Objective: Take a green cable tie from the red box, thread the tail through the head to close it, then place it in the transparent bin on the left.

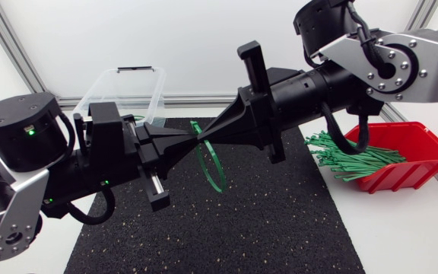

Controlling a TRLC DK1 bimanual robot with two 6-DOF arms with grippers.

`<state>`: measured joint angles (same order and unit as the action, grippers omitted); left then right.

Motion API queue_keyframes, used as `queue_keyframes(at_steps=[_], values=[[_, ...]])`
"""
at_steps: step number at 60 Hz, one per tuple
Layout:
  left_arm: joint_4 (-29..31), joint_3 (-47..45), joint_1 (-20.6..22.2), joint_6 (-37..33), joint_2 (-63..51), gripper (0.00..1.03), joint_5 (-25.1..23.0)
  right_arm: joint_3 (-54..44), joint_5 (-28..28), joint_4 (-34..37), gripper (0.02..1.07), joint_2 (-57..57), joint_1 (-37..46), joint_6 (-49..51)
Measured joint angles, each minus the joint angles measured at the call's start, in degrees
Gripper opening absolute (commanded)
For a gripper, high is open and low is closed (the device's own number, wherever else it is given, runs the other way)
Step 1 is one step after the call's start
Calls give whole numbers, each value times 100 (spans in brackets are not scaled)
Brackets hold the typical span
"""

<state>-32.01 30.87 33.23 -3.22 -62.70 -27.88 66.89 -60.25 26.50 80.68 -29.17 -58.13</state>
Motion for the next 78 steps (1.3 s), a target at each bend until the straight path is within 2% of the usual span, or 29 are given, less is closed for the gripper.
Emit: queue_keyframes(at_steps=[20,41,60,78], values=[[2,-4,35,0,83,3,42,0,0,0,7,0,9,-44],[9,-63,254,0,83,3,146,0,70,-149,7,-17,2,-63],[46,-68,247,0,192,3,155,-13,267,-238,39,-59,-9,-61],[232,-68,221,-24,256,3,118,-13,350,-238,39,-107,-13,-59]])
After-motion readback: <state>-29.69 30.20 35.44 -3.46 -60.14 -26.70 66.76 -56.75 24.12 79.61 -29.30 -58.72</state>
